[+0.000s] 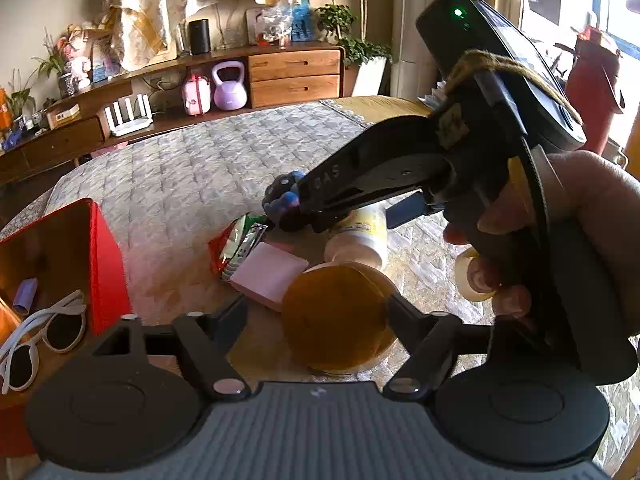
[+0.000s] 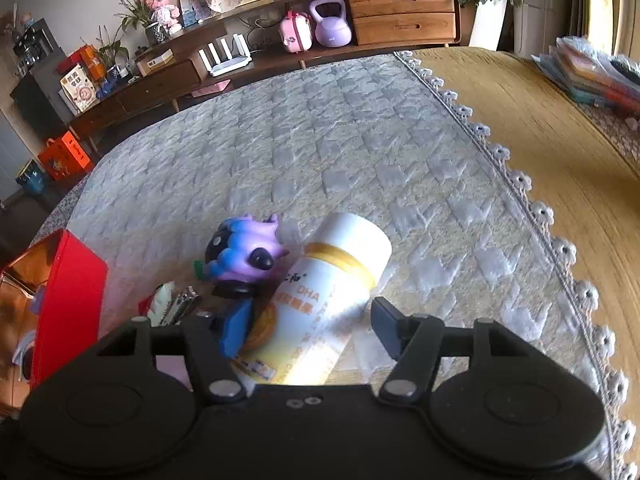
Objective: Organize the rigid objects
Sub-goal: 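Grasp the white DHA bottle with the right tool while the left tool moves toward the orange, then grasp the orange with the left tool while the right tool lifts the bottle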
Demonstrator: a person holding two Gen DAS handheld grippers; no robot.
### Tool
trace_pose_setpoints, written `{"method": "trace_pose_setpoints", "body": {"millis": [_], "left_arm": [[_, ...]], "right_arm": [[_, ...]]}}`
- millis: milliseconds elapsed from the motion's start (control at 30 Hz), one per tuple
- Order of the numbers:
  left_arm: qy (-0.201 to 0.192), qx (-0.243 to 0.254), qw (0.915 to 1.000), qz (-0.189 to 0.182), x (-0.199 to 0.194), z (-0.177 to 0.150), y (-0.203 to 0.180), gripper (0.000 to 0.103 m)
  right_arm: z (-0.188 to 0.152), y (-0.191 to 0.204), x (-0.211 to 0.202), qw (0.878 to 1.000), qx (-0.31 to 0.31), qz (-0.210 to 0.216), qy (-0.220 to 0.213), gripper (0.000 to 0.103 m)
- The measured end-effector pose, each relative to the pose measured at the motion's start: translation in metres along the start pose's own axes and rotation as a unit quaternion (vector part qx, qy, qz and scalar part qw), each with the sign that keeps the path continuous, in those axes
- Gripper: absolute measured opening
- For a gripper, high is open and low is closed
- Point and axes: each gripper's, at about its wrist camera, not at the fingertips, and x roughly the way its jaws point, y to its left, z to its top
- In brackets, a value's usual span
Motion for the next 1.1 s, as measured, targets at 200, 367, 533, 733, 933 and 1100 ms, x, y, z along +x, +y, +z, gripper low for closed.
{"method": "trace_pose_setpoints", "body": {"millis": [200,367,533,733,933,1100], "left_arm": [[-0.001,0.007,1.0000,-0.002,-0.002,0.000,-0.004,0.060],[0.000,0.018,0.9998,-0.001,-0.003,0.000,-0.009,0.053],[0.005,0.011,0.9999,-0.004,-0.006,0.002,-0.006,0.053],[0.010,-0.004,0.9999,-0.002,-0.012,0.003,-0.002,0.053],[0.016,-0.017,0.9997,0.003,-0.025,0.004,0.002,0.052],[0.009,-0.019,0.9998,0.005,-0.039,0.006,0.006,0.041]], "right_arm": [[-0.002,0.001,-0.003,1.000,0.000,-0.004,-0.005,0.055],[-0.003,-0.005,-0.009,1.000,0.012,-0.017,-0.016,0.048],[-0.008,-0.016,-0.020,1.000,0.016,-0.013,-0.018,0.045],[-0.018,-0.021,-0.039,1.000,0.007,-0.013,-0.024,0.045],[-0.027,-0.018,-0.066,0.999,-0.011,-0.008,-0.029,0.045],[-0.031,-0.010,-0.086,0.999,-0.030,-0.009,-0.044,0.045]]}}
